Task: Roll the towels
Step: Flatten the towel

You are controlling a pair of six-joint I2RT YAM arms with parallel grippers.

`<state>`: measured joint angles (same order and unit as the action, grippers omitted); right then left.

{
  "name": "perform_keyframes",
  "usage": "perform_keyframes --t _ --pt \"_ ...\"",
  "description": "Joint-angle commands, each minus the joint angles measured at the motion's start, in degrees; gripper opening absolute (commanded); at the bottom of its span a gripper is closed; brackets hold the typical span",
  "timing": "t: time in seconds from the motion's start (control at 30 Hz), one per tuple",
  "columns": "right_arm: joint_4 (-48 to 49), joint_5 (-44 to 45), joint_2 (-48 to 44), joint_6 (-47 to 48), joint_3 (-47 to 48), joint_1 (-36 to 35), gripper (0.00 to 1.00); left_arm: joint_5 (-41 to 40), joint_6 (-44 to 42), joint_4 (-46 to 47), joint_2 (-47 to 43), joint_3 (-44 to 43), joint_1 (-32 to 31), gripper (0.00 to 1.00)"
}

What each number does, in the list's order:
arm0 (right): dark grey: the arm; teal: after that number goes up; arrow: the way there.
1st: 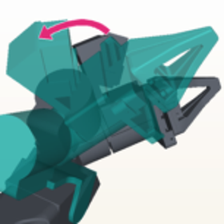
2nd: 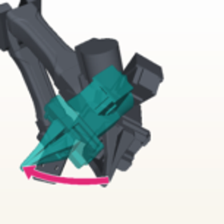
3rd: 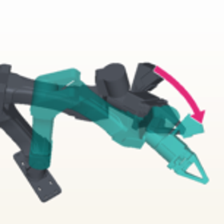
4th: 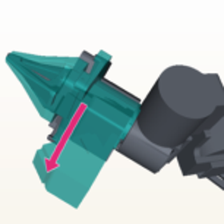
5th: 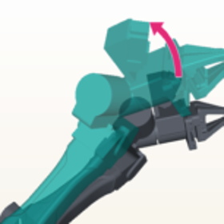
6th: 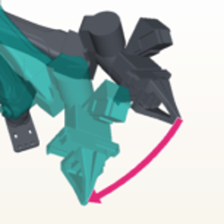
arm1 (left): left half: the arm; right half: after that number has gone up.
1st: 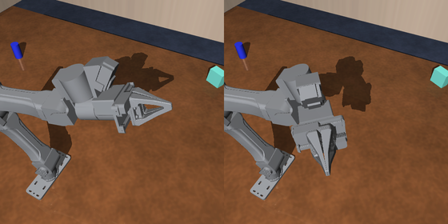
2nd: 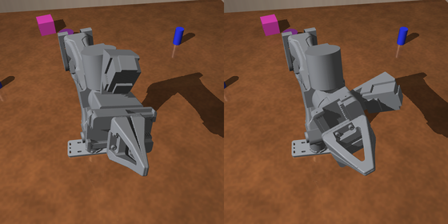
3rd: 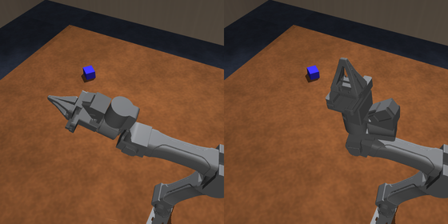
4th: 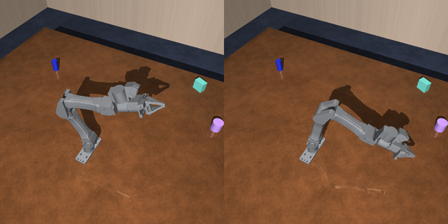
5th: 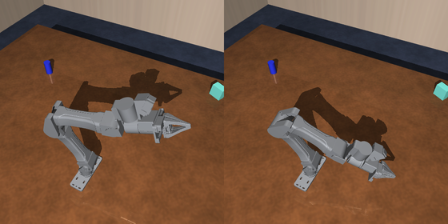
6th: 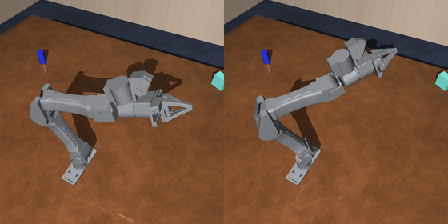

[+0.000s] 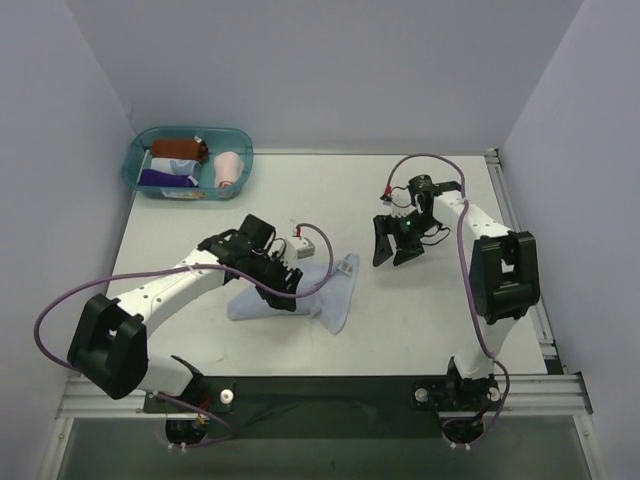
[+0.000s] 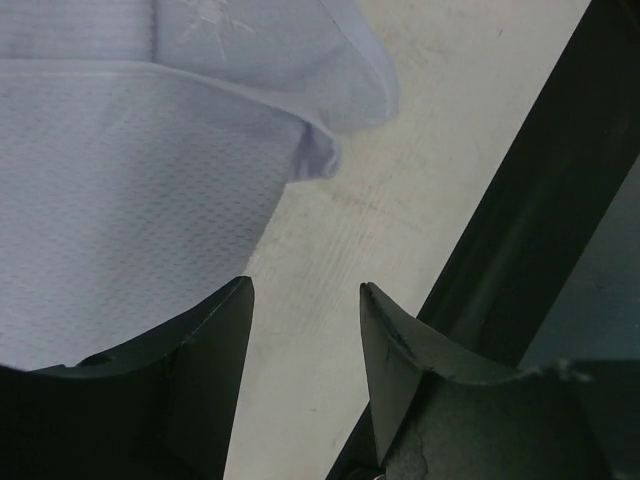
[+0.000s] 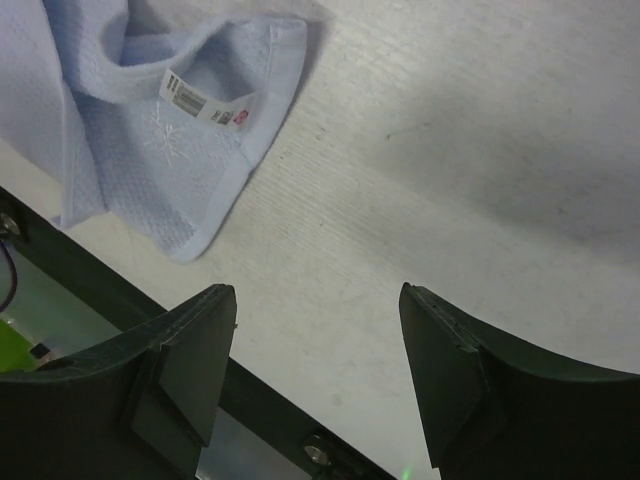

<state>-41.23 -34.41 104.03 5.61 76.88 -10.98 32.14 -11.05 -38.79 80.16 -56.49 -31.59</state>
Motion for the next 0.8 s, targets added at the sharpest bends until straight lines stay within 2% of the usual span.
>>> perform_keyframes --t 0.0,0.1,0.37,0.6,0.77 --pt "3.42 -3.91 2.05 -4.28 0.81 -1.23 0.67 -5.06 4.45 5.99 -1.76 1.99 -4.86 0.58" --pt "6.86 -2.33 5.04 -5.6 1.87 -2.11 0.67 -6.83 6.39 8.19 0.17 2.08 -6.81 0.59" --pt "10.29 1.1 13.83 -5.61 9.15 -5.36 0.66 -2.79 6.74 10.57 3.95 1.38 -7.95 0.6" --pt "10.21 2.25 19.19 -5.08 13.82 -7.21 0.66 -0.94 6.65 11.1 6.06 1.12 -9.18 0.67" --pt "10.21 -1.0 19.2 -4.46 12.59 -8.7 0.59 -1.2 7.09 11.98 7.73 0.42 -10.5 0.68"
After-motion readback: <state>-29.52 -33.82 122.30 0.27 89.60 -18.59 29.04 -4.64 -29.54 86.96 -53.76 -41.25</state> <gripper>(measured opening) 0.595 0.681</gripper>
